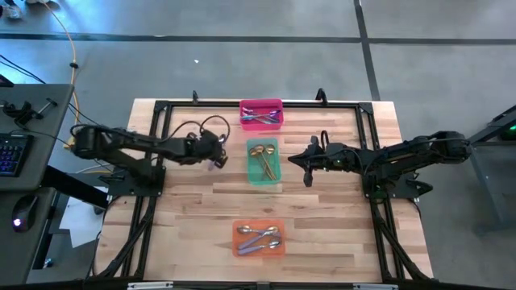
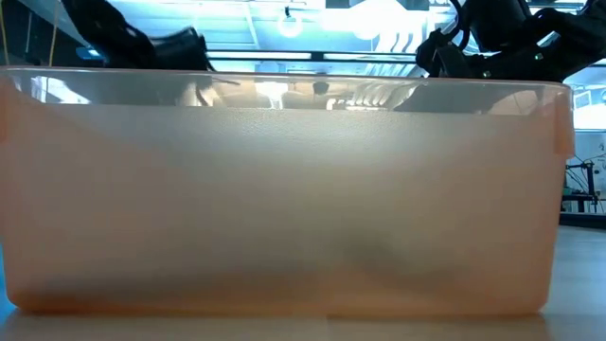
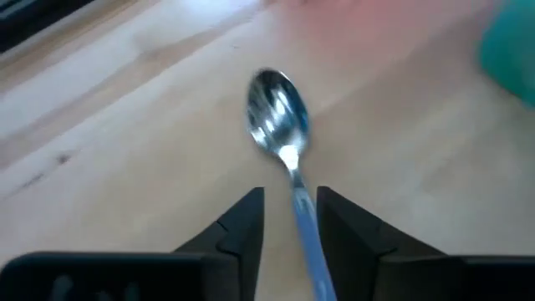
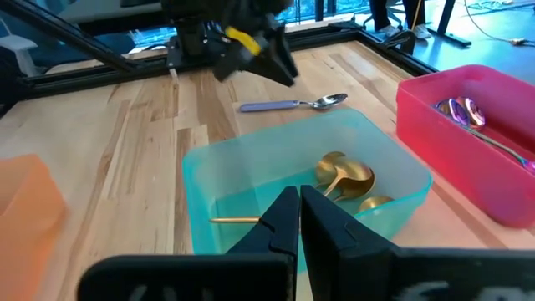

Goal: Sort silverware by color (type)
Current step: Put the purple spoon into the orange bin

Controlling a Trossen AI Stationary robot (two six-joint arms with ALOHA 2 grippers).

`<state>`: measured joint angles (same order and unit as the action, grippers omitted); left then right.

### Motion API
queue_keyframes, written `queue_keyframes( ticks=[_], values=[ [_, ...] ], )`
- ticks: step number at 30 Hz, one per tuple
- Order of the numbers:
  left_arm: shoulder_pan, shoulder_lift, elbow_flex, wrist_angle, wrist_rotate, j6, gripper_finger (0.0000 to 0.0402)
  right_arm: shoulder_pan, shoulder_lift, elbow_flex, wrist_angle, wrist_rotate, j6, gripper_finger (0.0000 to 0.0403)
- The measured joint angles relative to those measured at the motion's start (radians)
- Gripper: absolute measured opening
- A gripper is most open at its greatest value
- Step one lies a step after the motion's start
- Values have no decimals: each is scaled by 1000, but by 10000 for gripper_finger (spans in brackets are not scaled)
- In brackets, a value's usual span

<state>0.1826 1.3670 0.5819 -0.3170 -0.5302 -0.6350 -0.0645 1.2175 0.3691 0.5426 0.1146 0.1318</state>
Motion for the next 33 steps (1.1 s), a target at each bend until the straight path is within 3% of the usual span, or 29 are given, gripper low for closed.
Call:
queue_keyframes(
  ticks=[5, 13, 20, 26, 33],
  values=[
    [94, 96, 0, 91, 73, 55, 127, 11, 0, 0, 0, 0, 18, 0],
    [132, 185, 3, 158, 135, 100, 125, 47, 0, 0, -9, 50, 18, 0],
    [133, 203, 3, 189, 154, 152, 80, 63, 0, 0, -23, 73, 21, 0],
    [114, 191, 2, 182, 163, 219, 13, 65, 0, 0, -31, 77, 27, 0],
    [67, 109, -3, 116, 196, 221, 5, 65, 0, 0, -33, 77, 26, 0]
  ],
)
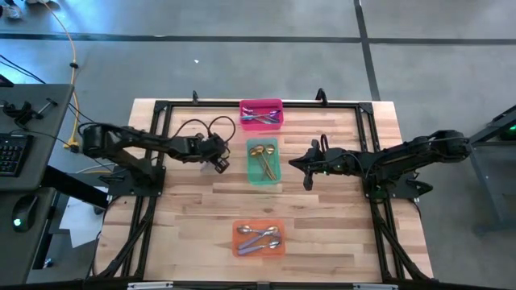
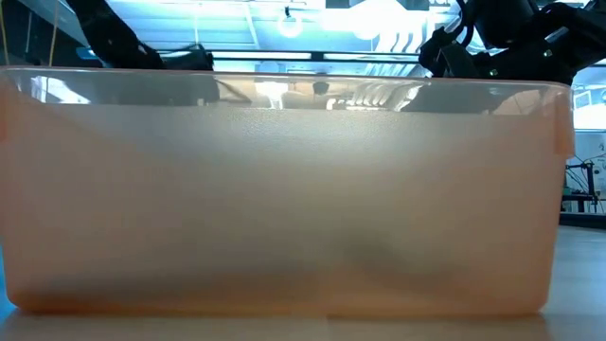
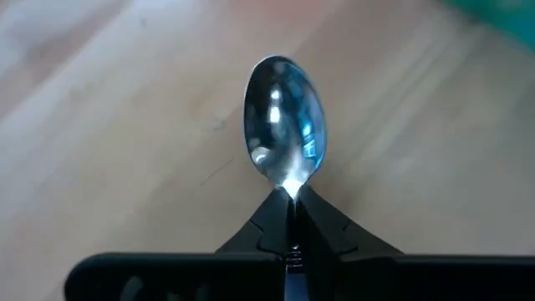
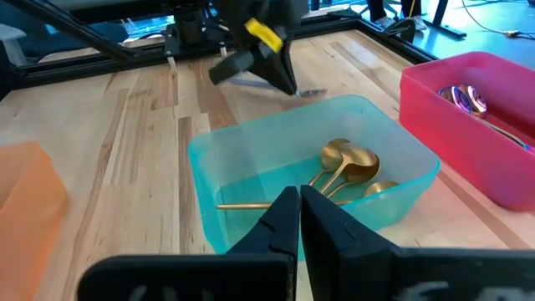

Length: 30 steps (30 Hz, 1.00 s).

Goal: Sort silverware by color (type)
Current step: Put the purple spoon into the orange bin

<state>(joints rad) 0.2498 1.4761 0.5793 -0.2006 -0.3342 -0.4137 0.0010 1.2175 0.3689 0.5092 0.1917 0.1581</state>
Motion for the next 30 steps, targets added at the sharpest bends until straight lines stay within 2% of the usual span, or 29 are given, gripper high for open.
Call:
queue_keyframes(
  ticks=[6, 12, 16, 21, 25, 30],
  values=[
    [-113, -125, 1, -29, -25, -42, 1, 0, 0, 0, -6, 0, 0, 0],
    [-326, -214, 2, 0, -103, -135, 1, 0, 0, 0, -9, 0, -8, 0],
    [-475, -219, 2, 79, -148, -210, 1, 0, 0, 0, -11, 0, -8, 0],
    [-630, -184, 45, 206, -185, -210, 1, 0, 0, 0, -13, 0, -9, 0],
    [-709, -112, 175, 216, -234, -154, 0, 0, 0, 0, -13, 0, -9, 0],
    [-766, 52, 372, 224, -209, -45, 0, 0, 0, 0, -12, 0, -4, 0]
  ],
)
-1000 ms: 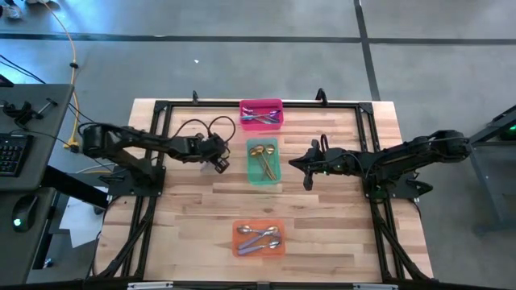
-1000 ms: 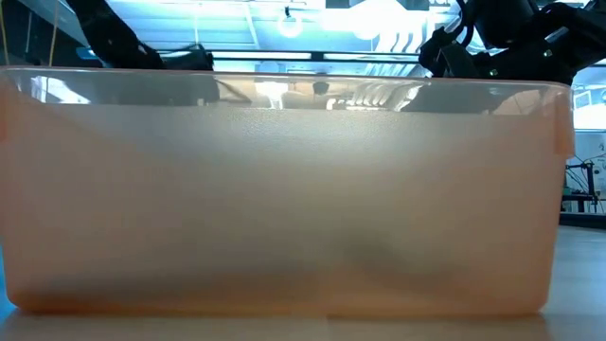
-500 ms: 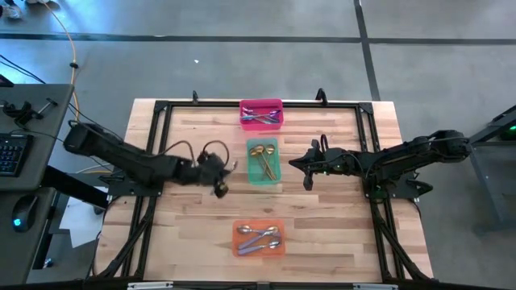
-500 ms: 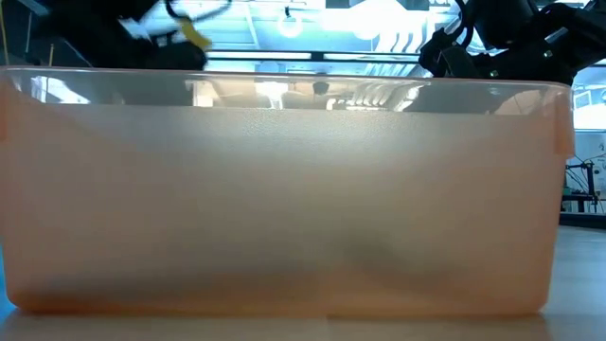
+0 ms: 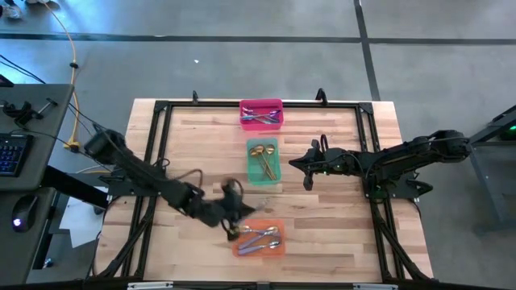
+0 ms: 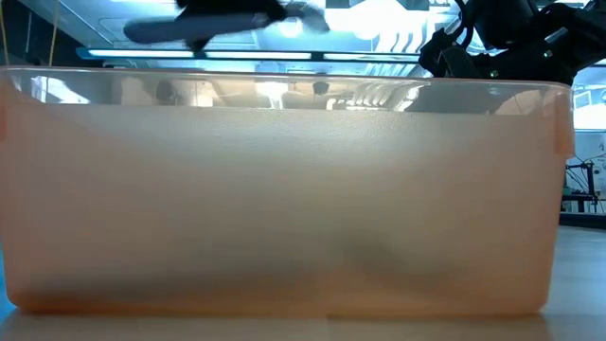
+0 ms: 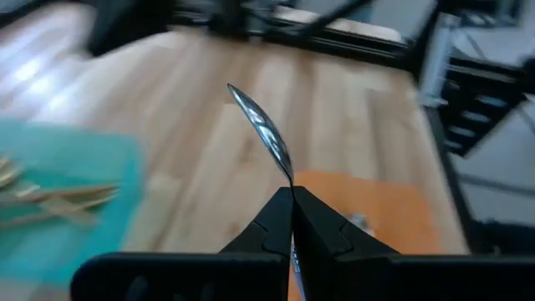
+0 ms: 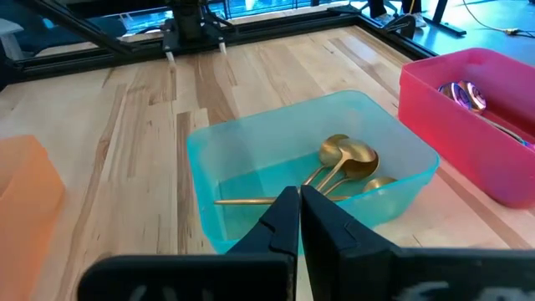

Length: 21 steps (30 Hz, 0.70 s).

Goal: Sort silverware by color (type)
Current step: Put the purple spoon into the orange bin

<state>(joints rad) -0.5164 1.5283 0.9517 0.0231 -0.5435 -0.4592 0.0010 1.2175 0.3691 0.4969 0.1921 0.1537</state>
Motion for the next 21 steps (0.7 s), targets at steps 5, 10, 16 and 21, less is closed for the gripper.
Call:
queue_keyframes(
  ticks=[5, 10, 16, 21],
  values=[
    [-9, 182, 163, -2, 92, 89, 0, 0, 0, 0, 0, 0, 3, 0],
    [-9, 322, 258, -18, 177, 120, 0, 0, 0, 0, 0, 0, 3, 0],
    [-6, 364, 273, -110, 197, 97, 0, 0, 0, 0, -7, 0, 3, 0],
    [-5, 391, 272, -103, 260, 126, 0, 0, 0, 0, -8, 0, -2, 0]
  ],
)
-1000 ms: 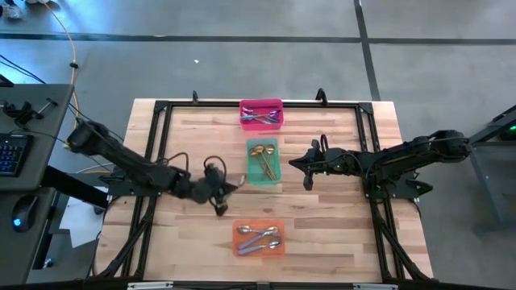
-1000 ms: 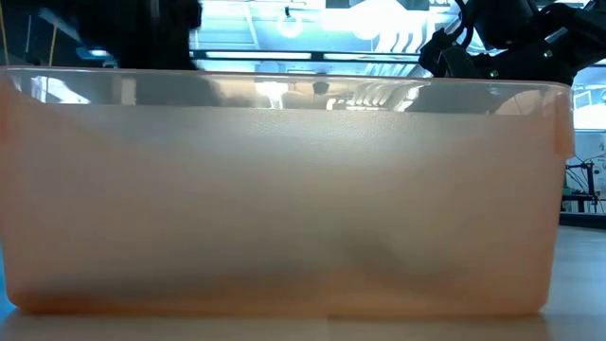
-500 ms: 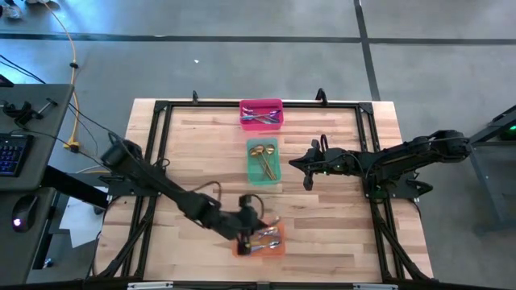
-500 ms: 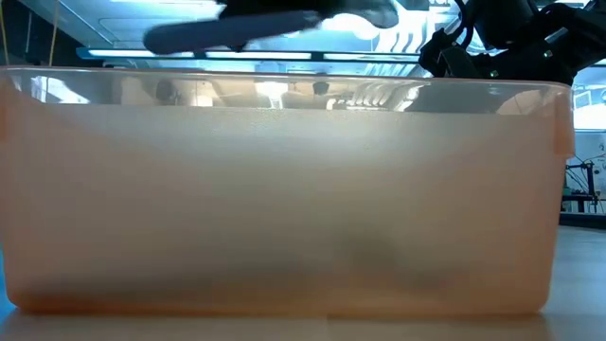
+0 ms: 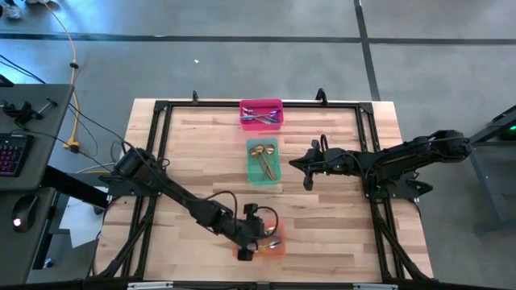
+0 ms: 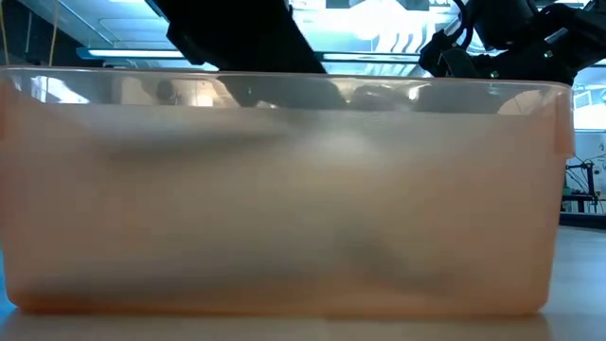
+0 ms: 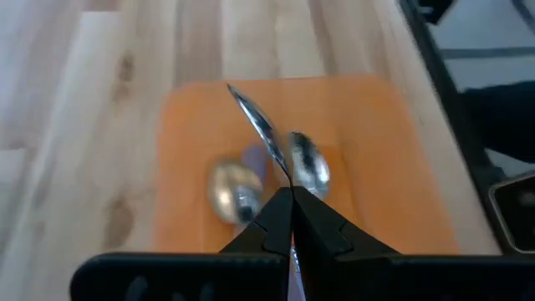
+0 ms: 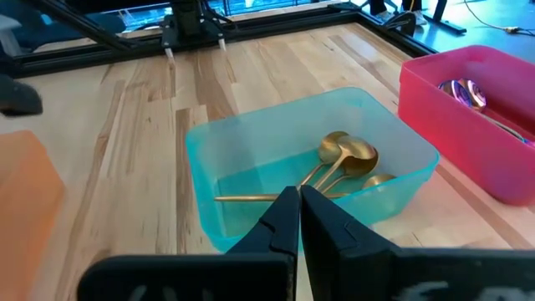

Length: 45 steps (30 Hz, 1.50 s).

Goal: Sort silverware by color (type)
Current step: Put the purple spoon into the orange bin, then adjust the orange bin on the table

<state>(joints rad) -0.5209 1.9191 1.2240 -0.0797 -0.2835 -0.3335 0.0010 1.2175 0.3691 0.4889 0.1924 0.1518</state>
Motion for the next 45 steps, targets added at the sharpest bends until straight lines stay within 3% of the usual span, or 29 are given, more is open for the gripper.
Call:
queue_keyframes(
  ticks=[4, 14, 18, 38, 45],
  values=[
    [4, 22, 0, 0, 72, 32, 0, 0, 0, 0, -4, 0, -2, 0],
    [33, 13, 1, -39, 79, 113, 21, 0, 0, 0, -14, 0, -49, 0],
    [63, 14, 0, -60, 137, 137, 15, 0, 0, 0, -14, 0, -74, 0],
    [205, 14, 0, -78, 144, 267, 0, 0, 1, 0, -37, 0, -138, 0],
    [235, 14, 3, -26, 208, 259, 0, -10, 1, 0, -5, 0, -269, 0]
  ],
)
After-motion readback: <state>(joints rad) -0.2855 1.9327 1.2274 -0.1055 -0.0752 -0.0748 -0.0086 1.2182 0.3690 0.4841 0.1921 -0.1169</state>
